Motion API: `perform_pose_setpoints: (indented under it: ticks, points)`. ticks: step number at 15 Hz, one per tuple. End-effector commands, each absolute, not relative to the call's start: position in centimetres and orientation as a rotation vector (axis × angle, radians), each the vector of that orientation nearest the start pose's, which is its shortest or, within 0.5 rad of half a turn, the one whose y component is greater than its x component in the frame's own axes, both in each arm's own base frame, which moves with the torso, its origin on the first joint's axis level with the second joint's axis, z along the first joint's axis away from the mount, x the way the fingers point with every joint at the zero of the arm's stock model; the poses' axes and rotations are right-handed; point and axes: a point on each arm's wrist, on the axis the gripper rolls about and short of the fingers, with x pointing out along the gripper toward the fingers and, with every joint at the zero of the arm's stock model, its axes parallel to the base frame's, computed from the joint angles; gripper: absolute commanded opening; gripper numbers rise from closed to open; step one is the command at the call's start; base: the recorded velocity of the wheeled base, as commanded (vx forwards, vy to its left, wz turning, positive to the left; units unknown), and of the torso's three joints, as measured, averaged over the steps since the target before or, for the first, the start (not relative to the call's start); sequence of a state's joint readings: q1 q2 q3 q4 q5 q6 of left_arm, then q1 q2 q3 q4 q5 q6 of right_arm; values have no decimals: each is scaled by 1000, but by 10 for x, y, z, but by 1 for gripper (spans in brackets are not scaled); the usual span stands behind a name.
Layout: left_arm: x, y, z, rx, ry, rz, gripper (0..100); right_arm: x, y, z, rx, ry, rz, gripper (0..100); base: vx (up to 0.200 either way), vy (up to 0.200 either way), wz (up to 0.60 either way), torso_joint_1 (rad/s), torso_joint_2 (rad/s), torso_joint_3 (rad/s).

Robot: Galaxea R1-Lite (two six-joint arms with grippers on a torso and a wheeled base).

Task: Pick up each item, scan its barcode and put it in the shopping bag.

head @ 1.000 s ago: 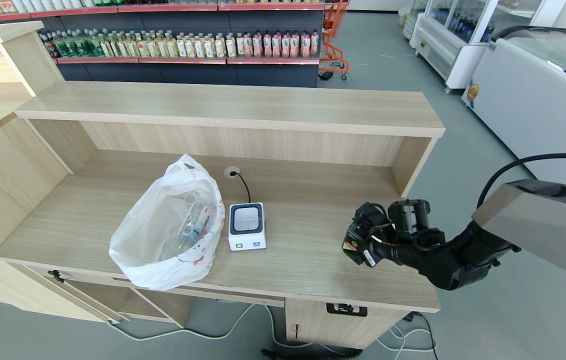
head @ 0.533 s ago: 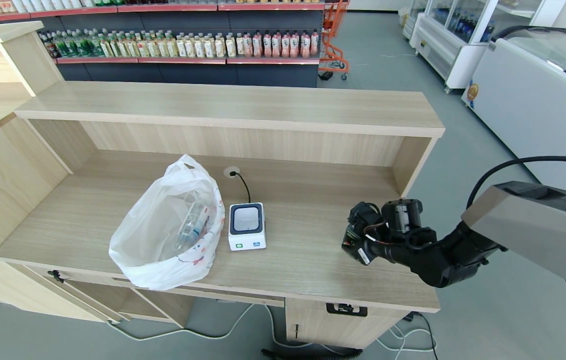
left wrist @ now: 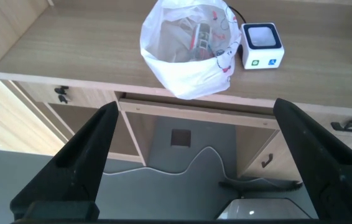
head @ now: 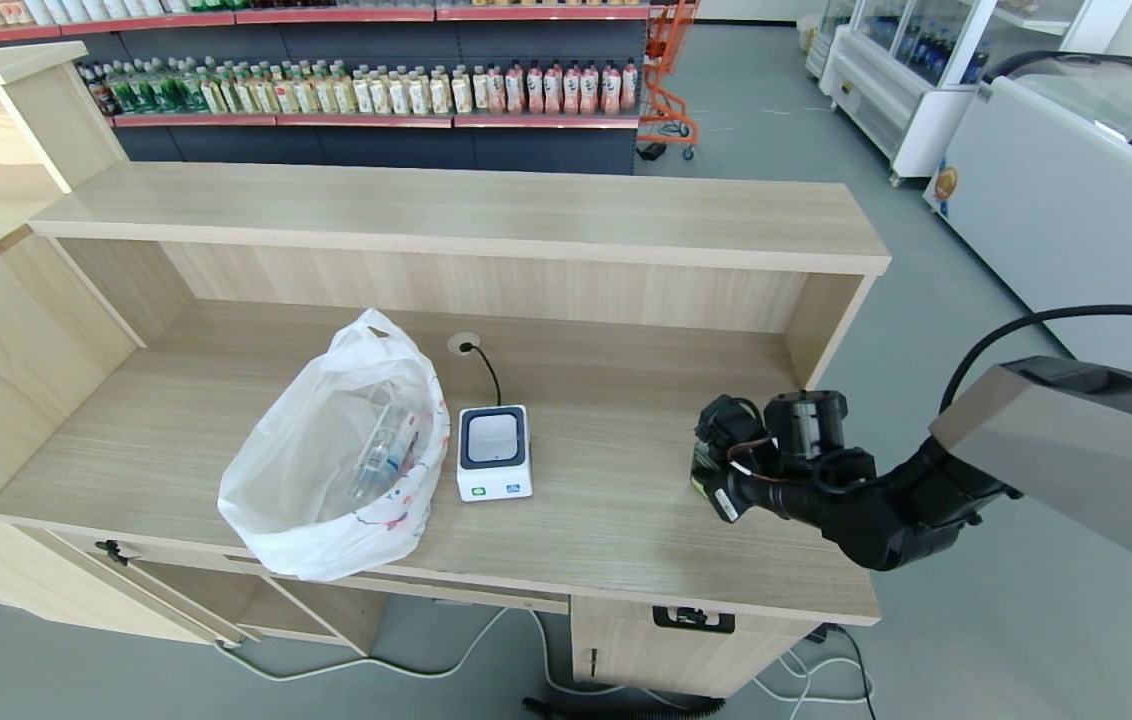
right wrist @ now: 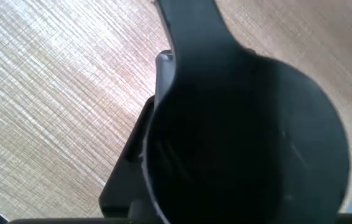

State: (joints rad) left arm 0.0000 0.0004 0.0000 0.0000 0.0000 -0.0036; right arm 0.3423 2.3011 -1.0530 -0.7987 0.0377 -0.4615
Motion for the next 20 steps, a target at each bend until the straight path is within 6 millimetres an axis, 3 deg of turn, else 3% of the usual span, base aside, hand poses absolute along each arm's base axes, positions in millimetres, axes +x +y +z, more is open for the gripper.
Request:
perform_pose_setpoints:
  ticks: [1, 2, 3, 4, 6, 7, 9, 10, 11, 14, 17, 20]
  points:
    - [-23, 0, 75, -5, 0, 0, 100, 380, 133, 74, -507, 291, 447, 0, 0, 0, 0, 0, 0, 0]
    - [-23, 0, 75, -3, 0, 0, 100, 370, 128, 90, -502, 270, 436, 0, 0, 0, 0, 0, 0, 0]
    - [-23, 0, 75, -3, 0, 0, 100, 336, 108, 128, -494, 219, 407, 0, 0, 0, 0, 0, 0, 0]
    - [-23, 0, 75, -3, 0, 0, 100, 306, 97, 146, -496, 189, 395, 0, 0, 0, 0, 0, 0, 0]
    - [-23, 0, 75, -3, 0, 0, 100, 239, 72, 164, -604, 137, 382, 0, 0, 0, 0, 0, 0, 0]
    - [-23, 0, 75, -3, 0, 0, 100, 218, 59, 172, -744, 87, 361, 0, 0, 0, 0, 0, 0, 0]
    - [-23, 0, 75, -3, 0, 0, 100, 198, 50, 198, -1000, -82, 386, 0, 0, 0, 0, 0, 0, 0]
    - [-23, 0, 75, -5, 0, 0, 100, 195, 51, 201, -1049, -129, 414, 0, 0, 0, 0, 0, 0, 0]
    - [-23, 0, 75, -3, 0, 0, 100, 189, 51, 208, -1274, -317, 492, 0, 0, 0, 0, 0, 0, 0]
    - [-23, 0, 75, -3, 0, 0, 100, 171, 65, 228, -1666, -855, 545, 0, 0, 0, 0, 0, 0, 0]
    - [-23, 0, 75, -3, 0, 0, 100, 138, 86, 267, -1832, -1433, 276, 0, 0, 0, 0, 0, 0, 0]
    - [-23, 0, 75, -3, 0, 0, 100, 120, 103, 271, -1794, -1722, 246, 0, 0, 0, 0, 0, 0, 0]
